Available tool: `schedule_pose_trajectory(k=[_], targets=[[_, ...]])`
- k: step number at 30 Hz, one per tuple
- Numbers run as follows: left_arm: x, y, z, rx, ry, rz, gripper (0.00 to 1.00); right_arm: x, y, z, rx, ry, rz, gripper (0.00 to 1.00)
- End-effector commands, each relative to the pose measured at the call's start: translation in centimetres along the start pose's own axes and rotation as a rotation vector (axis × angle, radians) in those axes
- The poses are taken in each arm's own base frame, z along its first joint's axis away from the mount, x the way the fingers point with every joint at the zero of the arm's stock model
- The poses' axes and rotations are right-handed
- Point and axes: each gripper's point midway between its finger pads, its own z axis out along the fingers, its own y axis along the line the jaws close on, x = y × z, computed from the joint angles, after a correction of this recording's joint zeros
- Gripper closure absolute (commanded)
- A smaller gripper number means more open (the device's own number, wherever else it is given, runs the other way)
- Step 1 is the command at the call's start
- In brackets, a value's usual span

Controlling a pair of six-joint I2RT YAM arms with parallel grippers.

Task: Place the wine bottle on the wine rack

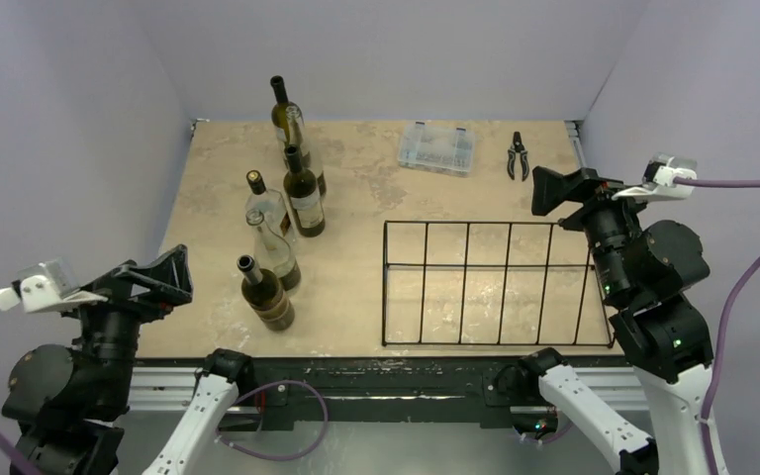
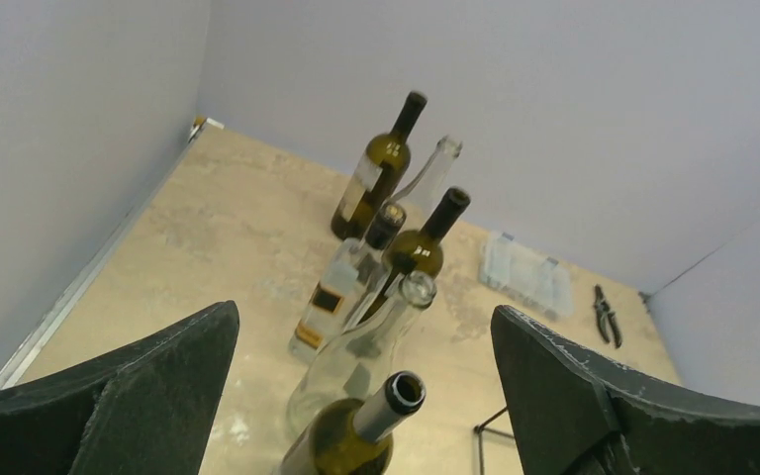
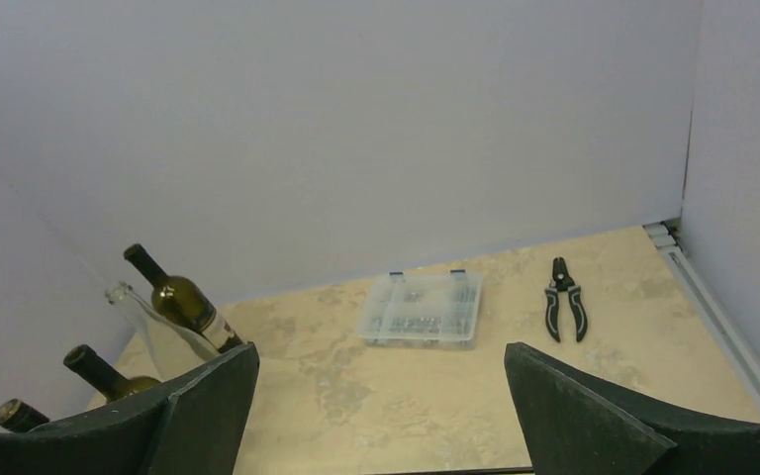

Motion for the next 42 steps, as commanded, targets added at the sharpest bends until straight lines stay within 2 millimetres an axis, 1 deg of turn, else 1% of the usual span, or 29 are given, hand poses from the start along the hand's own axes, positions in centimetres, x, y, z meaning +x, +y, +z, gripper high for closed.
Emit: schedule_pose_trajectory(k=[1, 3, 6, 8, 11, 12, 15, 18, 21, 22, 23, 24, 26, 28, 29, 32, 33, 34, 35, 36, 40, 42], targets=[[4.4, 1.2, 1.0, -0.036, 0.155, 0.087, 0.00, 1.1, 0.2, 0.6, -0.006, 0.016, 0.036, 0.01], [5.3, 1.3, 1.1, -0.026, 0.174, 0.107, 0.00, 1.8, 1.5, 1.0, -0.070, 0.037, 0.041, 0.01], [5.8, 1.5, 1.3, -0.024, 0.180, 0.129, 0.00, 3.2, 3.3, 1.6, -0.158, 0.085, 0.087, 0.01], [6.1, 1.5, 1.5, -0.024, 0.191, 0.148, 0.00, 4.8, 4.2, 2.5, -0.180, 0.141, 0.142, 0.01], [6.4, 1.5, 2.0, -0.026, 0.214, 0.172, 0.00, 7.6, 7.1, 3.6, -0.310, 0.280, 0.138, 0.01], [6.6, 1.4, 2.3, -0.024, 0.220, 0.178, 0.00, 8.6, 7.6, 3.9, -0.328, 0.324, 0.138, 0.01], [6.3, 0.8, 3.1, 0.000, 0.204, 0.190, 0.00, 10.2, 9.2, 4.6, -0.387, 0.383, 0.143, 0.01], [5.2, -0.2, 4.2, 0.021, 0.163, 0.193, 0.00, 11.3, 11.7, 4.6, -0.448, 0.405, 0.117, 0.01], [3.1, -1.5, 5.3, 0.045, 0.110, 0.182, 0.00, 12.9, 15.4, 4.0, -0.518, 0.439, 0.090, 0.01], [2.5, -2.1, 5.6, 0.059, 0.094, 0.178, 0.00, 13.5, 17.3, 3.3, -0.561, 0.454, 0.080, 0.01], [1.8, -2.7, 5.9, 0.076, 0.077, 0.173, 0.00, 13.9, 18.3, 3.3, -0.569, 0.456, 0.070, 0.01], [1.1, -3.2, 6.1, 0.092, 0.063, 0.168, 0.00, 14.5, 20.1, 2.6, -0.603, 0.466, 0.056, 0.01], [0.0, -4.3, 6.7, 0.123, 0.031, 0.161, 0.00, 15.7, 22.8, 1.8, -0.642, 0.483, 0.030, 0.01], [-1.1, -4.9, 7.2, 0.135, -0.010, 0.160, 0.00, 17.4, 25.6, 0.9, -0.677, 0.502, -0.001, 0.01], [-1.4, -4.9, 7.5, 0.127, -0.025, 0.164, 0.00, 18.7, 27.0, 0.5, -0.700, 0.521, -0.020, 0.01], [-2.3, -3.7, 8.0, 0.054, -0.073, 0.174, 0.00, 21.1, 30.9, -1.5, -0.798, 0.529, -0.048, 0.02], [-2.1, -3.2, 8.3, 0.027, -0.083, 0.178, 0.00, 21.8, 32.2, -2.1, -0.831, 0.523, -0.053, 0.02], [-2.5, -2.7, 8.1, 0.008, -0.110, 0.176, 0.00, 22.6, 33.2, -2.7, -0.851, 0.529, -0.060, 0.02], [-2.4, -2.2, 8.1, -0.010, -0.130, 0.181, 0.00, 23.2, 34.3, -3.1, -0.872, 0.526, -0.065, 0.03], [-1.9, -1.7, 8.3, -0.026, -0.141, 0.190, 0.00, 23.8, 35.2, -3.5, -0.886, 0.525, -0.069, 0.03], [-1.2, 0.0, 8.1, -0.072, -0.205, 0.211, 0.00, 25.6, 38.5, -4.6, -0.940, 0.524, -0.059, 0.05], [-0.9, 0.6, 8.1, -0.092, -0.225, 0.222, 0.00, 26.4, 39.7, -5.0, -0.958, 0.524, -0.055, 0.06]])
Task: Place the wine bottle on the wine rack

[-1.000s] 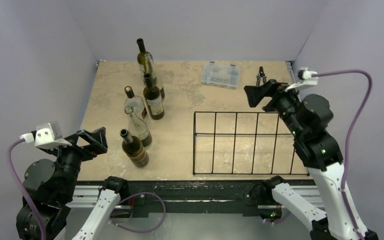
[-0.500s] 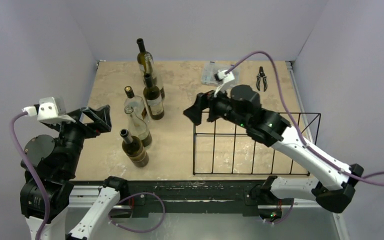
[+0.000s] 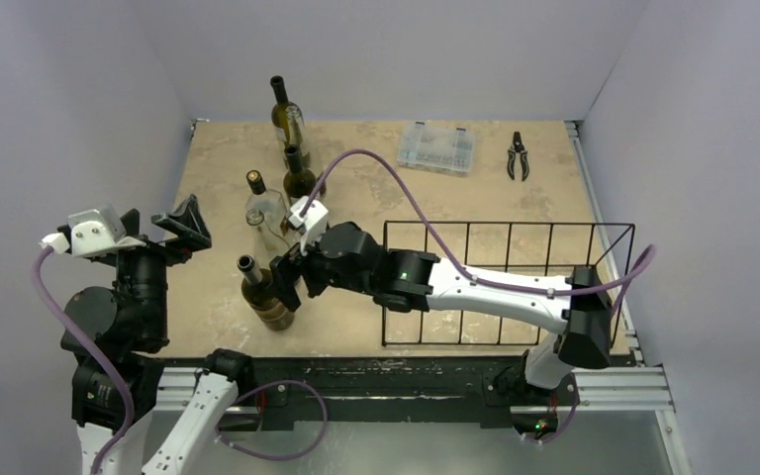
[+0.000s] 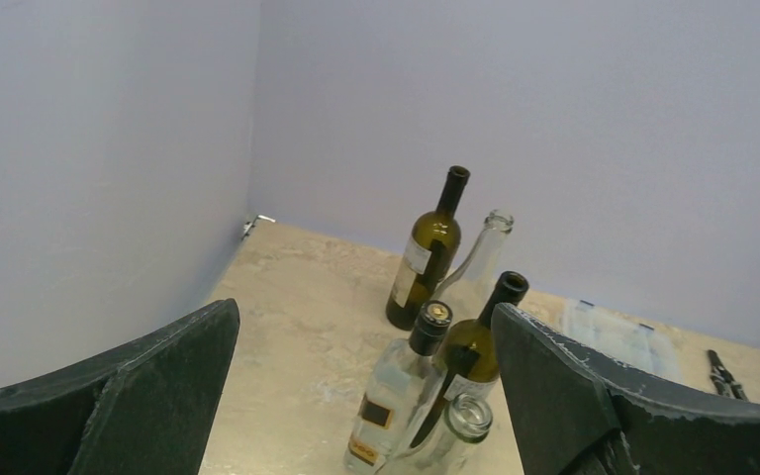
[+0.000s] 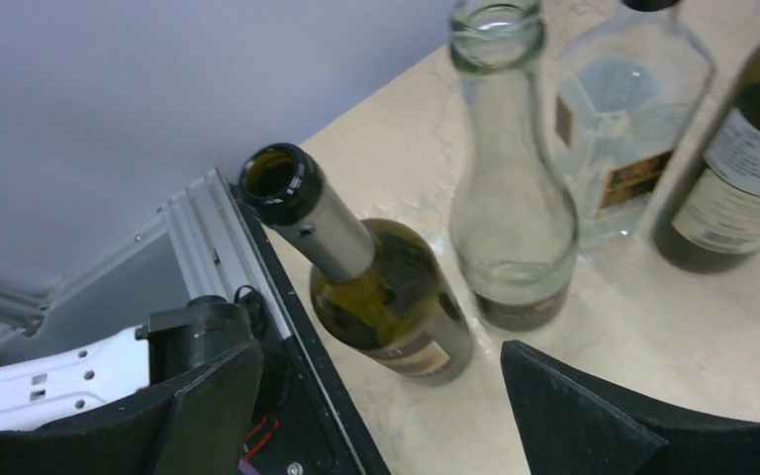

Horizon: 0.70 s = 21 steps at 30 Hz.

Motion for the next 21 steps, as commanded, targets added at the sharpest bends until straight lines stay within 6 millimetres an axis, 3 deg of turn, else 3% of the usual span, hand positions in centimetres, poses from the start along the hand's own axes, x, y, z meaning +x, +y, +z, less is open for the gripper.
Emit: schedule_pose_trajectory(k=[1, 5, 11, 16, 21], targets=[[-1.4, 1.6, 0.2, -0.075, -0.125, 0.021, 0.00, -5.7, 3.5, 0.8, -0.076, -0.189, -0.002, 0.06], [-0.8, 2.5, -0.3, -0.107, -0.147, 0.016, 0.00, -5.8, 4.6, 2.1, -0.097, -0.220, -0.003, 0.09], [0.4, 4.1, -0.9, -0.175, -0.180, -0.015, 0.00, -5.9, 5.2, 3.7, -0.101, -0.244, -0.015, 0.24], [1.5, 4.8, -1.0, -0.204, -0.170, -0.019, 0.00, -6.0, 5.1, 5.0, -0.060, -0.254, -0.027, 0.32], [1.9, 4.8, -0.9, -0.212, -0.158, -0.044, 0.00, -5.7, 4.4, 6.2, -0.012, -0.237, -0.049, 0.32]])
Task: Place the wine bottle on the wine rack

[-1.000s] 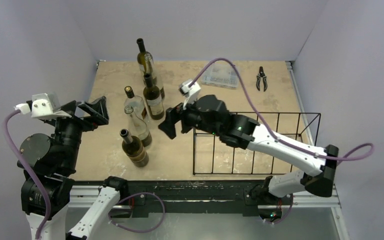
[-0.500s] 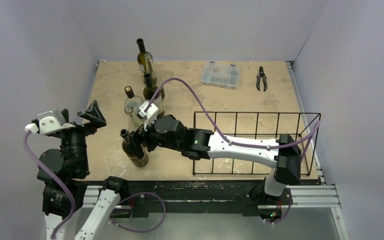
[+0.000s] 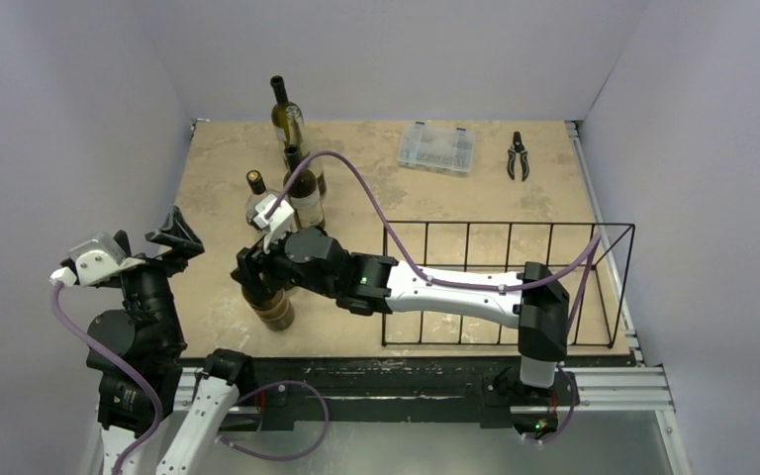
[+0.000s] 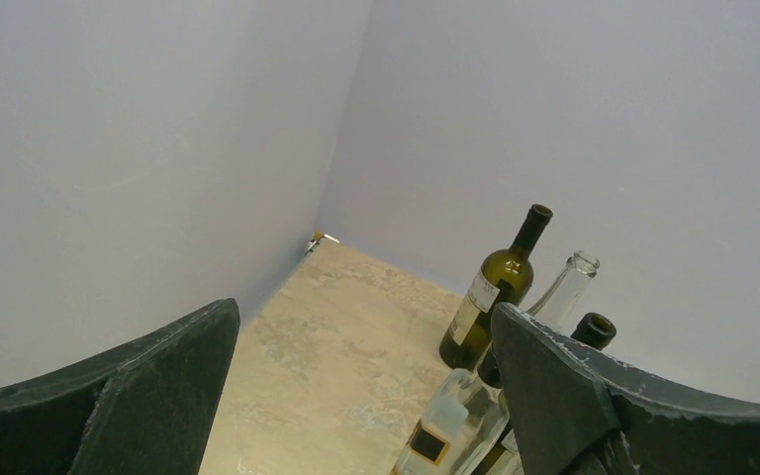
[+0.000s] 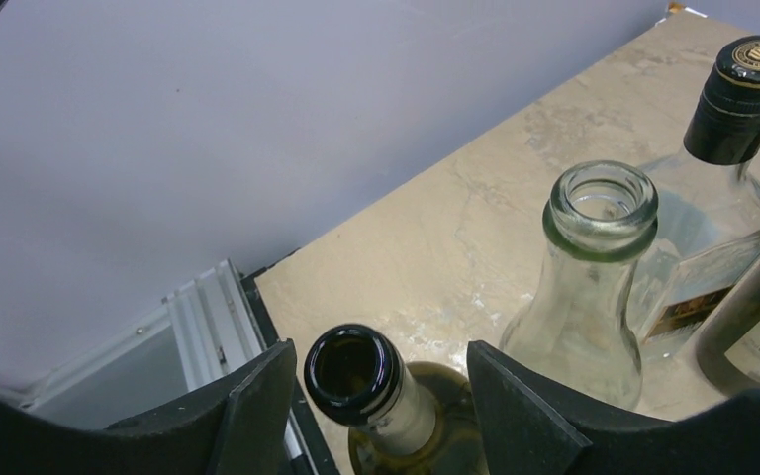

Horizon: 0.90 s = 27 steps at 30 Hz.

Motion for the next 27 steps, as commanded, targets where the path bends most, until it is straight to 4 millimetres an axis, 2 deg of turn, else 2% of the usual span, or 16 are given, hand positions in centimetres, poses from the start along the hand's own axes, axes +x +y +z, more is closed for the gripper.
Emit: schedule_pose_trajectory(k=[1, 10, 15, 18, 24, 27], targets=[[-0.6, -0.1, 0.1, -0.007, -0.025, -0.047, 0.00, -3.0, 0.2, 0.6, 0.033, -0.071, -0.021, 0.33], [-0.3, 0.0, 0.1, -0.013, -0.017, -0.050, 0.00, -1.5, 0.1, 1.7, 0.041, -0.046, -0.013, 0.37], [-0.3, 0.0, 0.2, -0.016, -0.016, -0.049, 0.00, -1.3, 0.0, 1.8, 0.047, -0.044, -0.013, 0.44], [-0.2, 0.0, 0.2, -0.016, -0.013, -0.047, 0.00, -1.2, -0.1, 1.7, 0.049, -0.044, -0.011, 0.52], [-0.1, 0.0, 0.2, -0.016, -0.009, -0.047, 0.00, -2.6, 0.3, 1.0, 0.037, -0.073, 0.001, 0.64], [0.0, 0.1, 0.3, -0.025, -0.009, -0.040, 0.00, -3.6, 0.7, 0.7, 0.027, -0.079, 0.009, 0.77]])
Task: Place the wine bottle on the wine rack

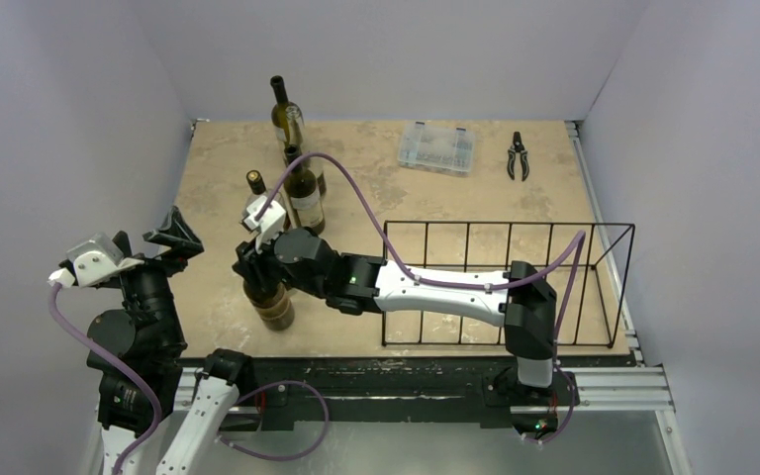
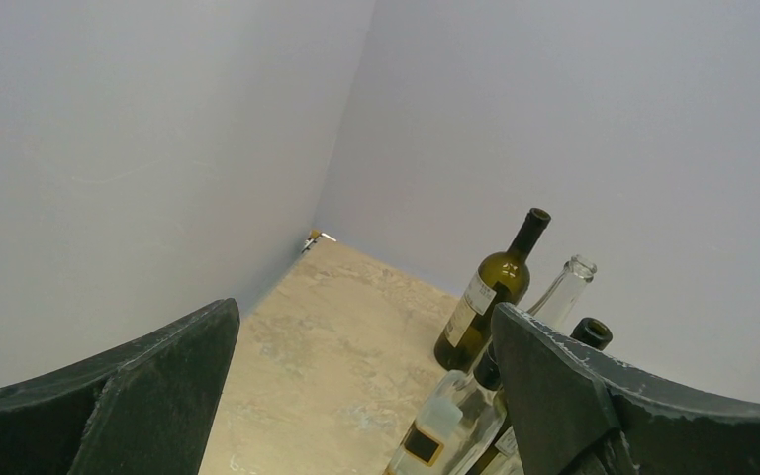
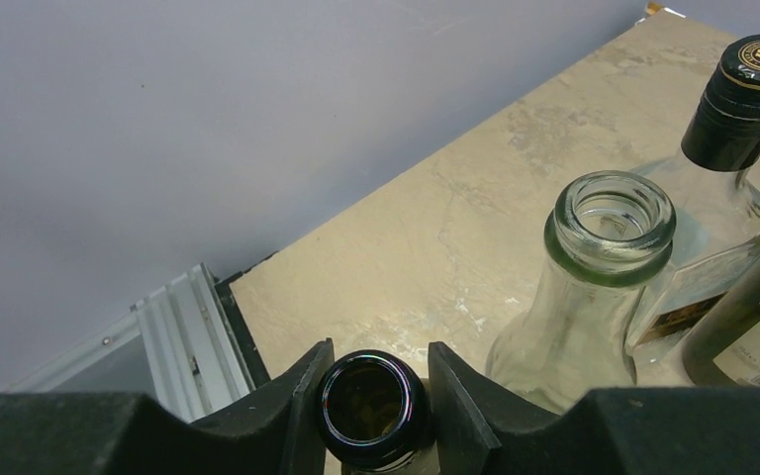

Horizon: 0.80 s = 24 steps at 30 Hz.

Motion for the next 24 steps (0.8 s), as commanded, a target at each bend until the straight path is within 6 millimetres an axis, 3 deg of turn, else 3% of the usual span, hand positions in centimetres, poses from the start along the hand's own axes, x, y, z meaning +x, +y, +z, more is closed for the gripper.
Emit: schedule_pose_trajectory(k=[1, 9, 11, 24], targets=[[-0.2, 0.0, 0.3, -0.014, -0.010, -0.008, 0.00, -4.8, 1.1, -1.4, -0.023, -0.087, 0.037, 0.79], [-0.1, 0.2, 0.4, -0.029, -0.008, -0.003, 0.00, -9.1, 2.6, -4.5, -0.102, -0.148, 0.071, 0.91], [-0.1, 0.4, 0.4, -0.036, -0.009, -0.001, 0.00, -9.9, 2.6, -5.4, -0.102, -0.151, 0.071, 0.99], [0.2, 0.2, 0.6, -0.032, 0.003, -0.001, 0.01, -13.8, 0.0, -12.5, -0.016, -0.191, 0.073, 1.00]])
